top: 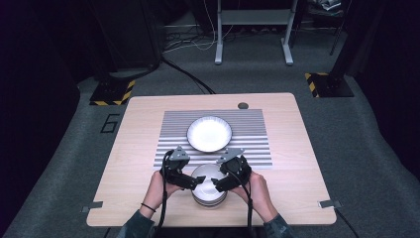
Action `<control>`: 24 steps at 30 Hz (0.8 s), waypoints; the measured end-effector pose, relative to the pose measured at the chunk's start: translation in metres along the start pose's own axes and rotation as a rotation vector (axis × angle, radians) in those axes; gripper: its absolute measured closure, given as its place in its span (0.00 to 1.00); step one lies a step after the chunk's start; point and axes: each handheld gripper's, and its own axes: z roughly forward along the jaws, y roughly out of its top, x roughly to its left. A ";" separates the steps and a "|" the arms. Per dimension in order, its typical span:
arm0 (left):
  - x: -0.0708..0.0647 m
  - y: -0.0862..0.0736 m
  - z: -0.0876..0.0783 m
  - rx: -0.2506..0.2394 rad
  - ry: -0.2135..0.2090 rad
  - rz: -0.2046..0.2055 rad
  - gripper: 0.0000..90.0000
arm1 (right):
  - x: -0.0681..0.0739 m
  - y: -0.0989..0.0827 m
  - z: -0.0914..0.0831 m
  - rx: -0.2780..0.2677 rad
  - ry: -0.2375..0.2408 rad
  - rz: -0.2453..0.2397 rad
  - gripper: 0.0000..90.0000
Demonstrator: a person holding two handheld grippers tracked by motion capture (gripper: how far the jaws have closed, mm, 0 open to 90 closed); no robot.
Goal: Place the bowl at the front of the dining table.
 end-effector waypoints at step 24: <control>-0.017 0.002 0.000 -0.015 0.054 0.100 0.84 | 0.009 0.003 -0.006 -0.020 -0.053 -0.017 0.87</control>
